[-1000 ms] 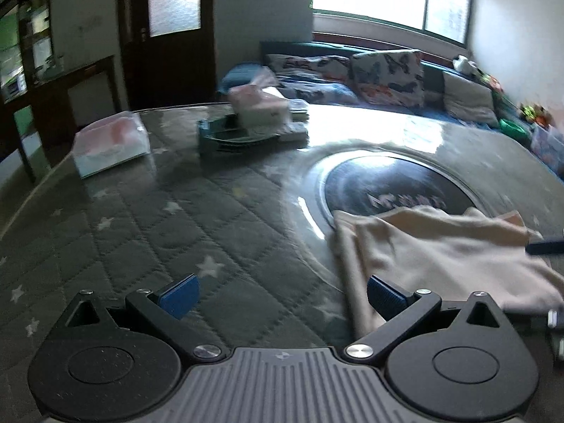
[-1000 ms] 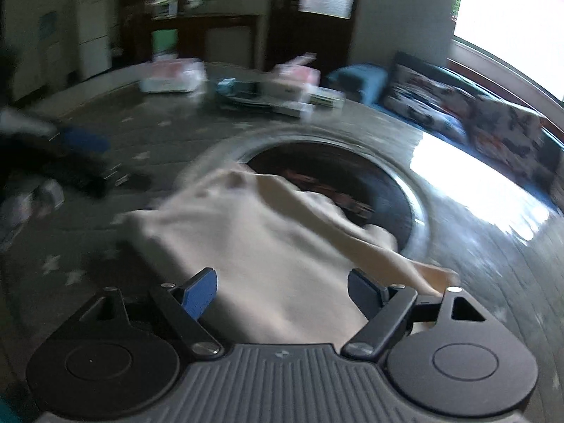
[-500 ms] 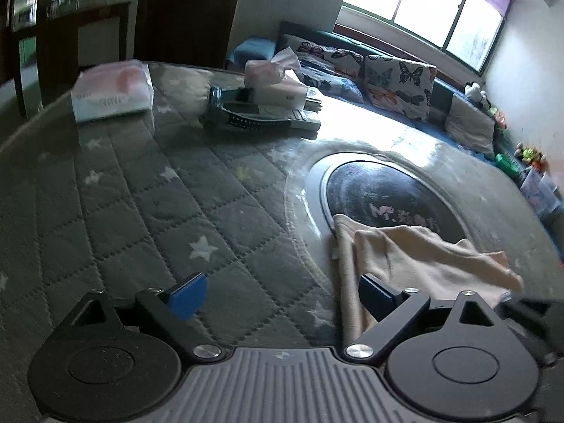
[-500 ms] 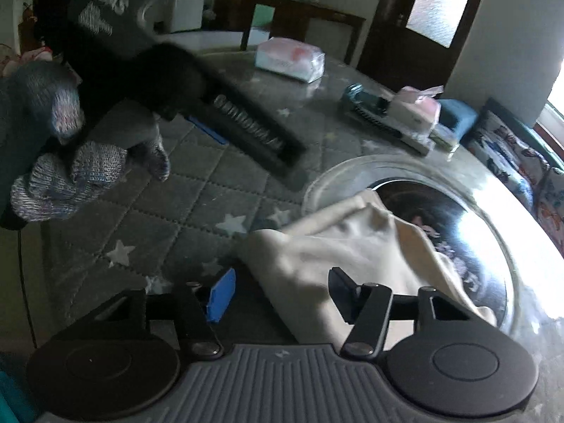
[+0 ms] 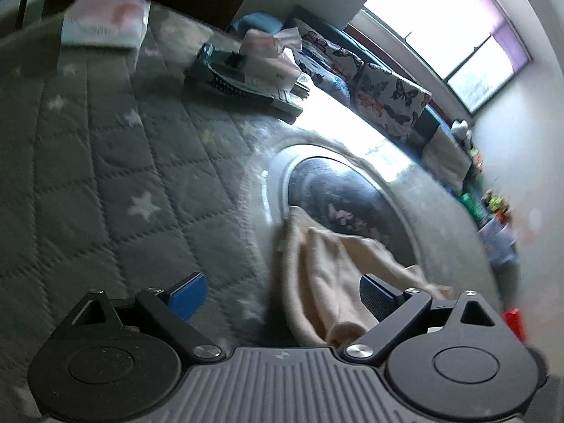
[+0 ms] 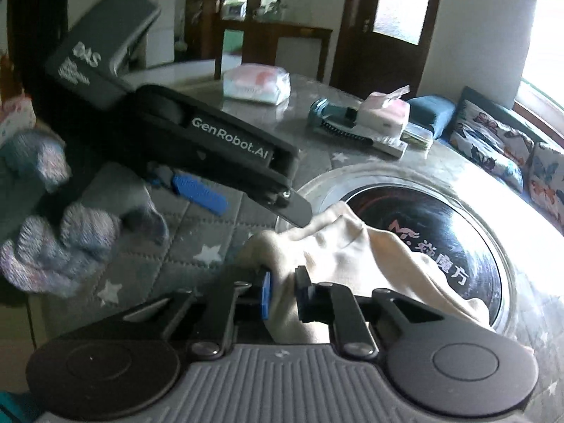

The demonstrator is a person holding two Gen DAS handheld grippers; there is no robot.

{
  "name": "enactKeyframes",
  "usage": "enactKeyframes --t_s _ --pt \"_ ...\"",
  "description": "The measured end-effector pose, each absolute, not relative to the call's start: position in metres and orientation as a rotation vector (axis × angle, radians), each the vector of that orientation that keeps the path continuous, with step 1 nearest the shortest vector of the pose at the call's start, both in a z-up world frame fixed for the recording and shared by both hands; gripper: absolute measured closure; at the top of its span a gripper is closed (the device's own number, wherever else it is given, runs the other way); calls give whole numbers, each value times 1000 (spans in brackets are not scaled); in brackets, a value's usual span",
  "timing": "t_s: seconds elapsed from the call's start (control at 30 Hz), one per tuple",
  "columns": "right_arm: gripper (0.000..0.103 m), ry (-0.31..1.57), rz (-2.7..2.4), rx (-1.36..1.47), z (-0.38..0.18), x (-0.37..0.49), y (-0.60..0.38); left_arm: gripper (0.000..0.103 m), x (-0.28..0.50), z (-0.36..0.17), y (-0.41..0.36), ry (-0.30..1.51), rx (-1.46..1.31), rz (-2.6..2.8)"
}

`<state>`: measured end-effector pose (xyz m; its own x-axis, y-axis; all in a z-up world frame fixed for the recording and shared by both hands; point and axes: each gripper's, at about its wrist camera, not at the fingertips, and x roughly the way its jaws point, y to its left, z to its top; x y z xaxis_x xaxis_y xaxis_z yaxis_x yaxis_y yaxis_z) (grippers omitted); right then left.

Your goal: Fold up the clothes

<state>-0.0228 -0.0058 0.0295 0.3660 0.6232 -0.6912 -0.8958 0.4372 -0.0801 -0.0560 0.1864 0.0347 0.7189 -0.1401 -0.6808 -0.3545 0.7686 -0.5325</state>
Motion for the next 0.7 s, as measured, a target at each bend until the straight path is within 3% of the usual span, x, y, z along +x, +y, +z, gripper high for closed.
enactKeyframes --t_s 0.17,0.3,0.37,0.53,0.63,0.7 --pt "91 636 1032 -421 39 -19 -20 9 -50 33 181 779 -795 101" --pt "92 632 1039 -382 43 -21 -30 18 -45 28 174 797 -866 78" --pt "92 632 1045 -372 43 -23 -33 29 -41 26 172 803 -884 69" --pt "92 641 1061 -361 41 -30 -38 77 -35 14 170 836 -942 67" --pt "91 657 1071 -355 38 -32 -44 86 -35 11 170 837 -935 78" --pt "84 669 1074 -340 38 -31 -49 87 -36 12 169 834 -924 75"
